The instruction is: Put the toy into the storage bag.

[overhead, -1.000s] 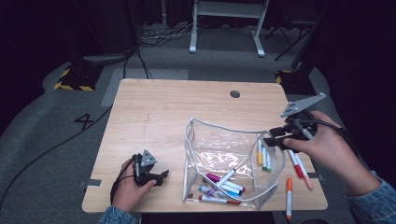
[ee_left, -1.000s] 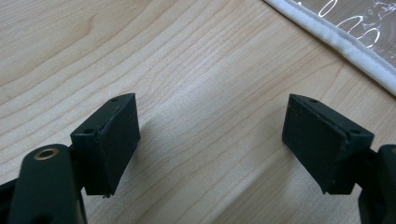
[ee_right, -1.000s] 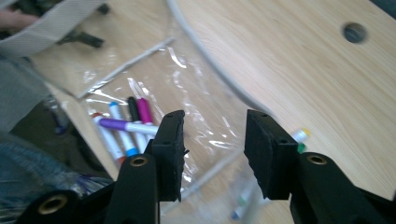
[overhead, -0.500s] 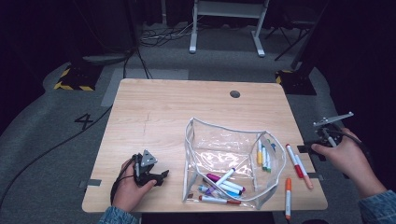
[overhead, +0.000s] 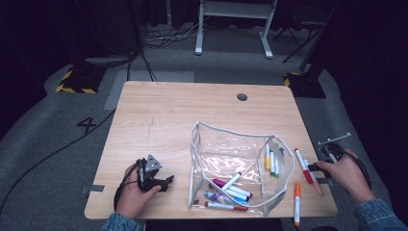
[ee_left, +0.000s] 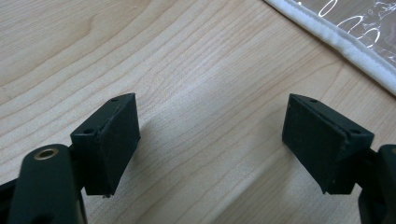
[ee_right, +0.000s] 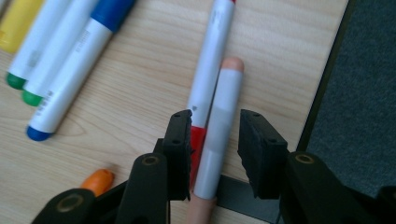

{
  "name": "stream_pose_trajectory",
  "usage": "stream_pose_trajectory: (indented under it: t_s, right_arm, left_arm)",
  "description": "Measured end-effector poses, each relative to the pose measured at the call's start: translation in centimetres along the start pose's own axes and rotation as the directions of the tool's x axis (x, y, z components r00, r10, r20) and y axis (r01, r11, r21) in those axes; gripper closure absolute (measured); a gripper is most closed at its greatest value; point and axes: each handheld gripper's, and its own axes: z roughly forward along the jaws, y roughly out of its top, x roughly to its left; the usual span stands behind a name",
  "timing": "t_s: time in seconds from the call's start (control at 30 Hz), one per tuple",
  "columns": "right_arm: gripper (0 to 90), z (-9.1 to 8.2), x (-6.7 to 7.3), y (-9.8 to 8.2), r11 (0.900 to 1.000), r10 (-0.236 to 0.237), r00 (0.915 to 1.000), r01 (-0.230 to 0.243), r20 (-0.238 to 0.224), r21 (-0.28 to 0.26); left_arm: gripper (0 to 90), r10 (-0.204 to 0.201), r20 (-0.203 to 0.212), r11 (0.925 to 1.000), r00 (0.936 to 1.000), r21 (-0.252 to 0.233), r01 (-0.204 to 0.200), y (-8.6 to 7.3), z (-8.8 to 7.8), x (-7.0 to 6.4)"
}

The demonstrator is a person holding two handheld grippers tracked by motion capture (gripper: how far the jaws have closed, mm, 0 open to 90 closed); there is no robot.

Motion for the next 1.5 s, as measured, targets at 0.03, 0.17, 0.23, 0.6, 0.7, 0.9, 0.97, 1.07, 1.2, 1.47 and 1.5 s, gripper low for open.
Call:
stream_pose_trajectory:
  t_s: [0.03, 0.17, 0.23, 0.6, 0.7, 0.9, 0.97, 1.07, 1.2, 1.47, 1.5]
  right_arm:
    - [65.4, 0.0, 0.0, 0.0, 1.0, 0.0, 1.0, 0.0, 0.0, 0.0]
    - [68.1, 1.1, -0.4, -0.5, 0.999, 0.024, 0.9997, -0.024, -0.003, 0.027]
    - [69.6, 1.6, -0.7, -0.7, 0.998, 0.05, 0.9988, -0.05, 0.005, 0.04]
    - [77.0, 1.8, -0.6, -0.6, 0.992, 0.123, 0.9924, -0.123, 0.005, 0.029]
    - [77.0, 0.9, -0.5, -0.4, 0.993, 0.116, 0.9933, -0.116, 0.002, 0.011]
    - [77.0, -3.0, 0.7, 0.5, 0.997, 0.058, 0.9982, -0.059, -0.013, -0.051]
    - [76.9, -4.2, 1.3, 0.8, 0.997, 0.031, 0.9994, -0.032, -0.018, -0.07]
    - [77.0, -5.8, 2.4, 1.3, 0.995, -0.01, 0.9997, 0.007, -0.024, -0.097]
    - [77.0, -8.3, 4.4, 2.1, 0.989, -0.078, 0.9963, 0.073, -0.034, -0.131]
    - [76.9, -13.8, 9.8, 4.1, 0.954, -0.232, 0.9717, 0.218, -0.044, -0.204]
    - [77.0, -14.3, 10.5, 4.3, 0.95, -0.249, 0.9674, 0.234, -0.048, -0.207]
  left_arm:
    - [19.4, 0.0, 0.0, 1.0, 1.0, 0.0, 0.0, 0.0, 0.0, 0.0]
    - [19.4, 0.0, 0.0, 1.0, 1.0, 0.0, 0.0, 0.0, 0.0, 0.0]
    - [19.4, 0.0, -0.001, 1.0, 1.0, -0.001, 0.0, 0.0, 0.0, 0.0]
    - [19.4, 0.0, 0.0, 1.0, 1.0, 0.0, 0.0, 0.0, 0.0, 0.0]
    - [19.4, 0.0, 0.0, 1.0, 1.0, 0.0, 0.0, 0.0, 0.0, 0.0]
    - [19.4, 0.0, -0.001, 1.0, 1.0, -0.001, 0.0, 0.0, 0.0, 0.0]
    - [19.4, 0.0, 0.0, 1.0, 1.0, -0.001, 0.0, 0.0, 0.0, 0.0]
    - [19.4, 0.0, -0.001, 1.0, 1.0, 0.0, 0.0, 0.0, 0.0, 0.0]
    - [19.4, 0.0, -0.001, 1.0, 1.0, -0.001, 0.0, 0.0, 0.0, 0.0]
    - [19.4, 0.0, -0.001, 1.0, 1.0, -0.001, 0.0, 0.0, 0.0, 0.0]
    - [19.4, 0.0, -0.001, 1.0, 1.0, -0.001, 0.0, 0.0, 0.0, 0.0]
